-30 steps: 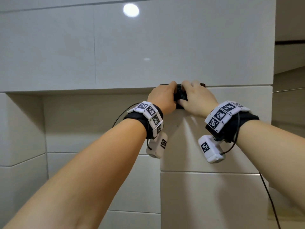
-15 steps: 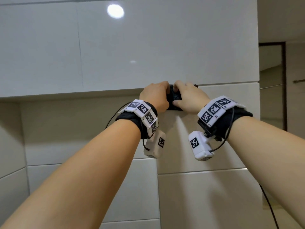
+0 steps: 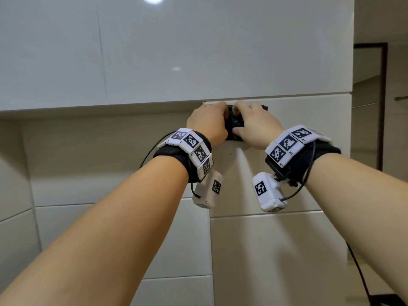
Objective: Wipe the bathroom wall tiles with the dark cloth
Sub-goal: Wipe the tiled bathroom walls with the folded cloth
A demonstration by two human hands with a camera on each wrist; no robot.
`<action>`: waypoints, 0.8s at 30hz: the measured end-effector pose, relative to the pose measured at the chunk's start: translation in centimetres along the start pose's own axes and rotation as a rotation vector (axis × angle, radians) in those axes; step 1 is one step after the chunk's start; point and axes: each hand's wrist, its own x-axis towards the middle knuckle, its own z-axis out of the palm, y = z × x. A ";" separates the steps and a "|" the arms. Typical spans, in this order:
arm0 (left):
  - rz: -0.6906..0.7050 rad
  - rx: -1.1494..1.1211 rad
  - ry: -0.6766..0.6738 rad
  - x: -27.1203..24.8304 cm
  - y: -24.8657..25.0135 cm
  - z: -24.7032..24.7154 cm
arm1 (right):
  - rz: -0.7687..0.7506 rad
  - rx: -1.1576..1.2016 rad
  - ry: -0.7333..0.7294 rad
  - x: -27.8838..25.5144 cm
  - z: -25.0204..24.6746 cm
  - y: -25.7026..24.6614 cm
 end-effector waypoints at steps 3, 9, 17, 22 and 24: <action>-0.016 0.030 -0.021 -0.7 0.3 0.4 | 0.003 -0.018 -0.009 -0.5 0.5 0.2; -0.005 0.093 -0.022 -3.0 1.0 1.9 | 0.013 -0.040 -0.030 -2.4 1.8 0.3; 0.020 0.133 -0.083 -6.4 1.7 4.5 | 0.039 -0.023 -0.061 -6.8 5.0 1.2; 0.047 0.180 -0.123 -8.6 1.8 6.7 | 0.047 -0.050 -0.068 -9.5 7.0 1.9; 0.070 0.209 -0.129 -9.3 1.7 7.5 | 0.039 -0.061 -0.070 -10.1 7.5 2.1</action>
